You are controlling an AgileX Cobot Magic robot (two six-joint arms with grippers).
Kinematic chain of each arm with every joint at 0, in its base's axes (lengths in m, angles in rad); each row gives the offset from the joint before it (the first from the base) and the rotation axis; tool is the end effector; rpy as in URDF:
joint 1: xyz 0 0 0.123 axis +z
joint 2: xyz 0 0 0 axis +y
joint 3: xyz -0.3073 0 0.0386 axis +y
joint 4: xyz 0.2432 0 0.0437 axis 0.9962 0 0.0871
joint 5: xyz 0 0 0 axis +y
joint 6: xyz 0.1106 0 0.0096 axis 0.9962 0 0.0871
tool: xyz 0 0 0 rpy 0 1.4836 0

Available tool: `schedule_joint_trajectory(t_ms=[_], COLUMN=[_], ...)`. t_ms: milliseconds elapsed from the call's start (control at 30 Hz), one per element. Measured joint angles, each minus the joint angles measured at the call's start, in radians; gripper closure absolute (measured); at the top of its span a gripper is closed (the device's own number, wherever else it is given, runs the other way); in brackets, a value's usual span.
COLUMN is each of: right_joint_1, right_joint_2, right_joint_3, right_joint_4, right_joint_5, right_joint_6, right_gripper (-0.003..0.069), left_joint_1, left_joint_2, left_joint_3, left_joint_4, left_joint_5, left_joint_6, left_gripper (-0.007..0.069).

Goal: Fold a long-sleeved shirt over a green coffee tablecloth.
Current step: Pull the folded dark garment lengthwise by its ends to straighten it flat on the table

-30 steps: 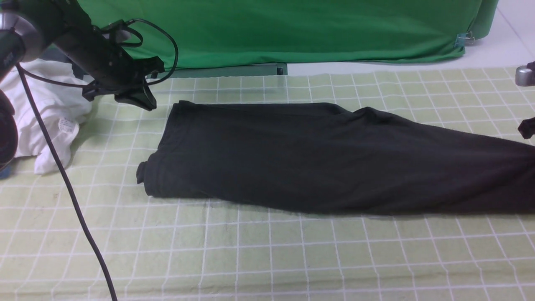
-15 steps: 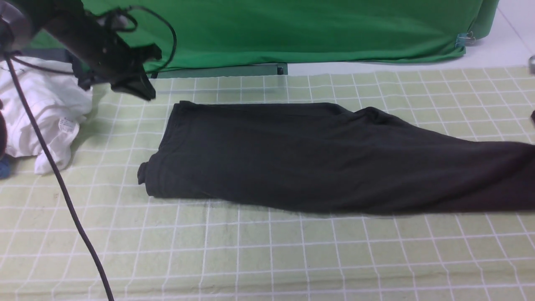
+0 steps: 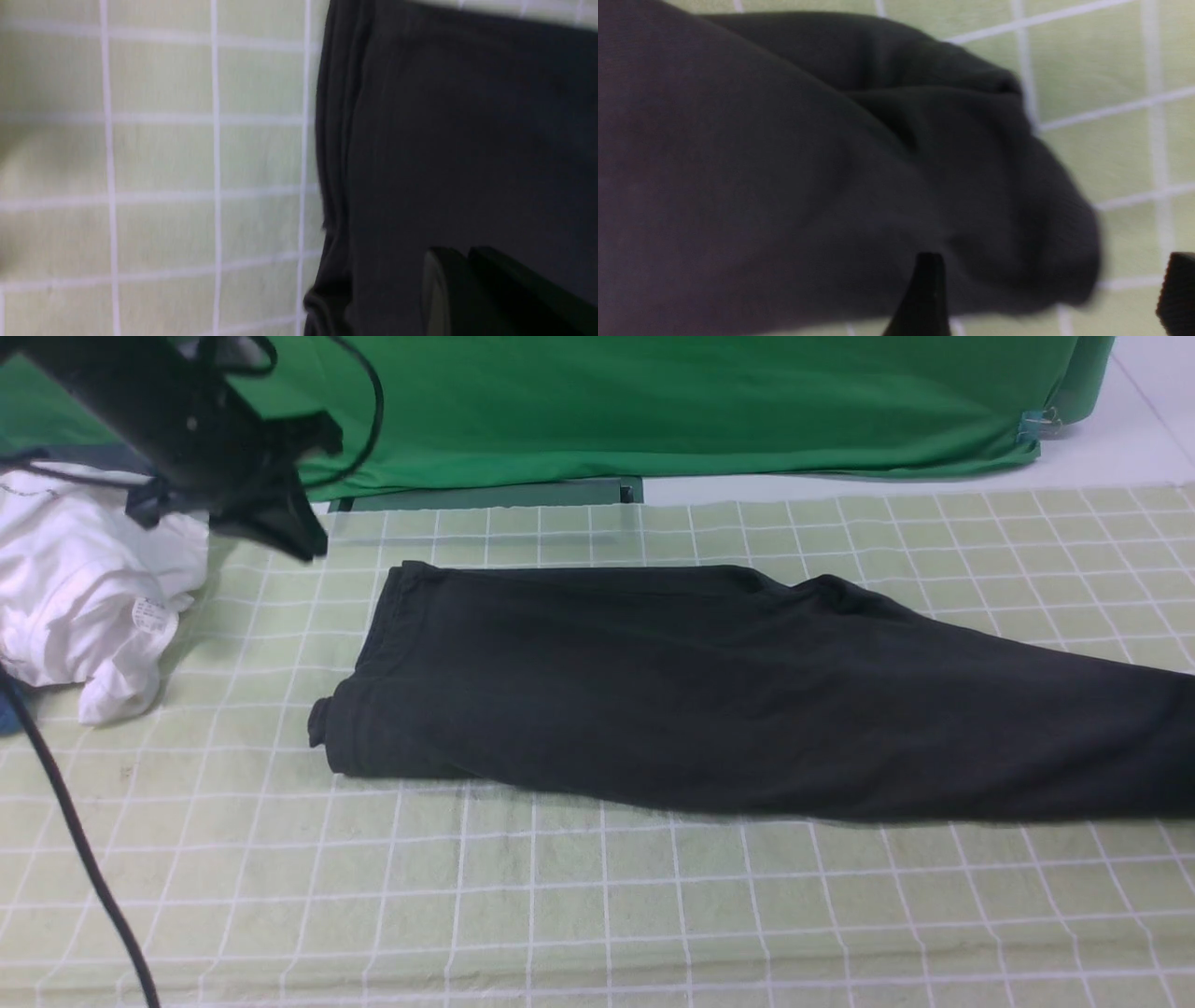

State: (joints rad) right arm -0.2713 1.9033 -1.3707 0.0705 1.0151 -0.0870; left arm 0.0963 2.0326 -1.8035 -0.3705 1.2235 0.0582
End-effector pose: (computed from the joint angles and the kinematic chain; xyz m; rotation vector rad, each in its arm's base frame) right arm 0.3686 -0.0956 0.2049 0.3290 3.0035 0.0624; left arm 0.4434 0.0049 0.2666 -0.1853 2.8634 -0.4996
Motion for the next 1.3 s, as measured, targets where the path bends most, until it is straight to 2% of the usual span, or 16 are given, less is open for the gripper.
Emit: schedule_joint_trajectory(t_ms=[200, 333, 433, 633, 733, 1000, 1300], right_joint_1=[-0.001, -0.001, -0.001, -0.001, -0.001, -0.001, -0.001], right_joint_2=[0.086, 0.105, 0.107, 0.107, 0.107, 0.12, 0.125], right_joint_3=[0.035, 0.035, 0.035, 0.035, 0.031, -0.02, -0.034], right_joint_4=[0.098, 0.11, 0.112, 0.133, 0.136, 0.129, 0.129], right_joint_5=[-0.096, -0.107, -0.117, -0.111, -0.111, -0.094, -0.079], right_joint_6=[-0.01, -0.042, -0.073, -0.122, -0.136, -0.156, -0.157], right_gripper=[0.0048, 0.0093, 0.0197, 0.0493, 0.057, 0.0596, 0.0597], left_joint_1=[-0.048, -0.09, -0.1, -0.119, -0.136, -0.137, -0.137], left_joint_2=[-0.015, -0.012, -0.015, -0.062, -0.09, -0.094, -0.092], left_joint_3=[0.127, 0.164, 0.164, 0.194, 0.232, 0.364, 0.37], left_joint_4=[0.043, 0.149, 0.197, 0.193, 0.207, 0.215, 0.16], left_joint_5=[0.0, 0.001, -0.001, -0.005, -0.003, -0.016, -0.132], left_joint_6=[0.001, -0.001, -0.065, -0.102, -0.102, -0.103, -0.1], left_gripper=[0.055, 0.0531, 0.0512, 0.0459, 0.0413, 0.0302, 0.0207])
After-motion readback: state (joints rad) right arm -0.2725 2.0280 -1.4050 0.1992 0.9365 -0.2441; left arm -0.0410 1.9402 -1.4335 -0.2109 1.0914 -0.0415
